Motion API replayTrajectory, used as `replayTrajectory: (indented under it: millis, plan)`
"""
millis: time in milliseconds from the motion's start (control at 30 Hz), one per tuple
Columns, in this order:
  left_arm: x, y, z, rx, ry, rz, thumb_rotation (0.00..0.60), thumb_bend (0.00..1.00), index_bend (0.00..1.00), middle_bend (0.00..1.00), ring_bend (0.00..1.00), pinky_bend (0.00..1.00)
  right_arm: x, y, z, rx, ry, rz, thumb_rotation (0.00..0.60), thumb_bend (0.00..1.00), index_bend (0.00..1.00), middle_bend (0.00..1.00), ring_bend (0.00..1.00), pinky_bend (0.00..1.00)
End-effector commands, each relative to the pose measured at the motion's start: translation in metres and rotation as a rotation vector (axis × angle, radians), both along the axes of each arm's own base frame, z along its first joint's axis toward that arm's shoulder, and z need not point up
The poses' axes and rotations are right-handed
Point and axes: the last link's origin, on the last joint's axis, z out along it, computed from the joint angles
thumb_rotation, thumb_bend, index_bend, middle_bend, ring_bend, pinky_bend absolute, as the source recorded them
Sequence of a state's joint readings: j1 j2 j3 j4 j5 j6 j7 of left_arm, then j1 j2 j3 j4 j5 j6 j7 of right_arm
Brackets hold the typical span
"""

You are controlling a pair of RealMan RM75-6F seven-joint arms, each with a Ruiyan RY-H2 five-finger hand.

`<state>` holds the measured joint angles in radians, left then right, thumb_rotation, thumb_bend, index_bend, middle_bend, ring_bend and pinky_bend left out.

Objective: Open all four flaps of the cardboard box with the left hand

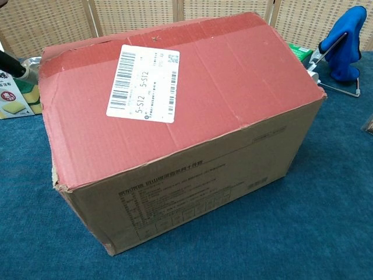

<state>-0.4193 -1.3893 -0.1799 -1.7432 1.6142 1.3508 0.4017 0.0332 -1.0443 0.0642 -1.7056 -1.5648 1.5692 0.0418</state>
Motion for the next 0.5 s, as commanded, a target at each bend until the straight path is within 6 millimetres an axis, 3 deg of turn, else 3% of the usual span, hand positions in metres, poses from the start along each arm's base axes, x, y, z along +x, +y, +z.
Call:
replayTrajectory:
  millis: [33,233,500]
  plan:
    - [0.004,0.004,0.003,0.023,-0.004,-0.01,0.6,0.09,0.0,0.0,0.0,0.0,0.0,0.0,0.0,0.001,-0.001,0.001,0.6,0.0,0.0,0.0,0.0,0.12]
    - [0.015,0.009,0.008,0.038,-0.032,-0.03,0.6,0.09,0.0,0.0,0.0,0.0,0.0,0.001,0.0,0.003,-0.005,-0.001,0.6,0.0,0.0,0.0,0.0,0.12]
    - [0.021,0.012,0.035,0.118,-0.096,-0.028,0.6,0.09,0.0,0.0,0.0,0.0,0.0,0.0,0.0,0.01,-0.011,-0.004,0.6,0.0,0.0,0.0,0.0,0.12]
